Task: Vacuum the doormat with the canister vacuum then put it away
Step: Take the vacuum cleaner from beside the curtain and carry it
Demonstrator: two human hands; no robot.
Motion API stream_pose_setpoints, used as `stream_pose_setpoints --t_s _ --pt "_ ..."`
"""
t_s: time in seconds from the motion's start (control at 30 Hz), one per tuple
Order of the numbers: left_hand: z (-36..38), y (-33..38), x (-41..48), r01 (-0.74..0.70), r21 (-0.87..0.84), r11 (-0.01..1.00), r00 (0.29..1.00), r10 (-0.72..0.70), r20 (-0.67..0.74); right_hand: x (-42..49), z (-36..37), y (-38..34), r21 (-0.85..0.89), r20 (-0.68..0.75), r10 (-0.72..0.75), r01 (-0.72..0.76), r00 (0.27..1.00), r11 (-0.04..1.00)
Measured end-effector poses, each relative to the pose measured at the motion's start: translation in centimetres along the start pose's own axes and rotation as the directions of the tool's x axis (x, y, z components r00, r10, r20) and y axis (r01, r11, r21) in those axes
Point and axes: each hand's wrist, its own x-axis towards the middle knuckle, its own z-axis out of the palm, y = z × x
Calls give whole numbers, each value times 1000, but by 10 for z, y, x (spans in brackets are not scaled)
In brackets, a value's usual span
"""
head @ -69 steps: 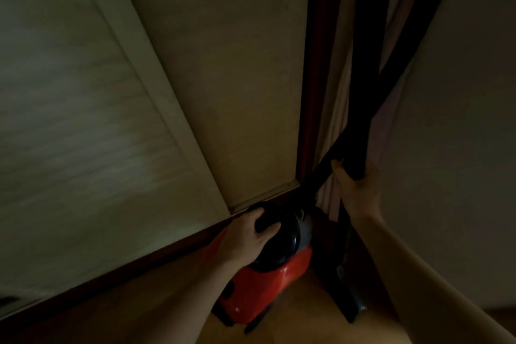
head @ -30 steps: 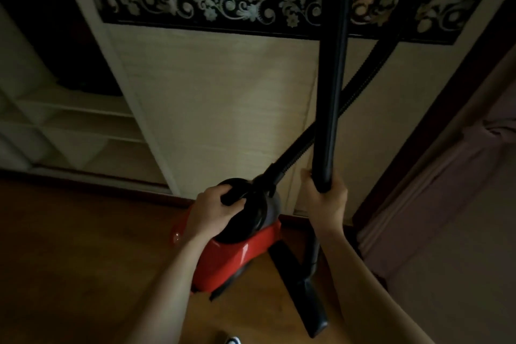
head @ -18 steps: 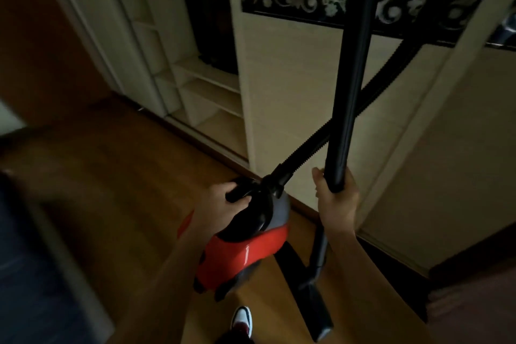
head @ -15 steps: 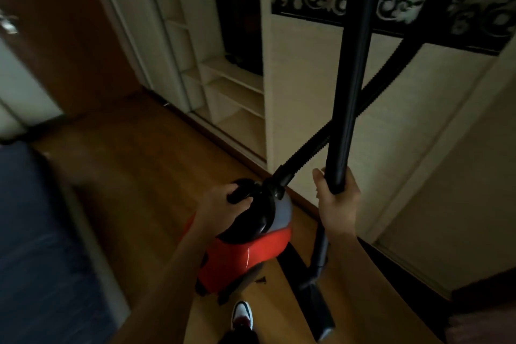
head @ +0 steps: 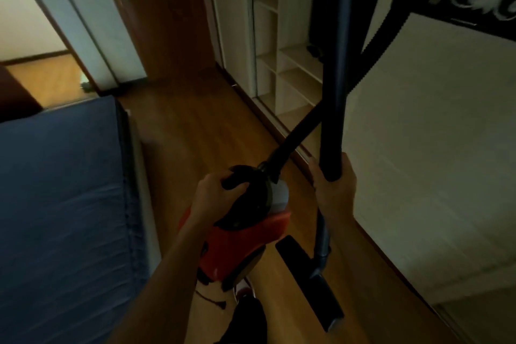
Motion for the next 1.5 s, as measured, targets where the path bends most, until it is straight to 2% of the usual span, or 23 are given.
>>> stream_pose_setpoints --t_s 0.2,0.43,0.83,1.0,1.3,1.5 --pt "-20 -32 102 52 -12 999 998 -52 -37 85 94 15 6 86 -23 23 996 1000" --pt "-50 -56 222 71 -7 997 997 -72 -38 179 203 22 -41 96 -26 30 995 999" --pt "-87 -95 383 122 4 993 986 -120 -117 319 319 55 -32 225 0 8 974 999" --pt "-85 -110 470 163 25 986 970 -156 -188 405 366 84 -24 319 30 -23 947 999" --pt "-94 -105 629 217 19 976 950 -207 -234 564 455 89 74 467 -49 16 883 997" --pt "-111 -110 699 268 8 963 909 -251 -333 642 515 105 121 513 -64 1 856 993"
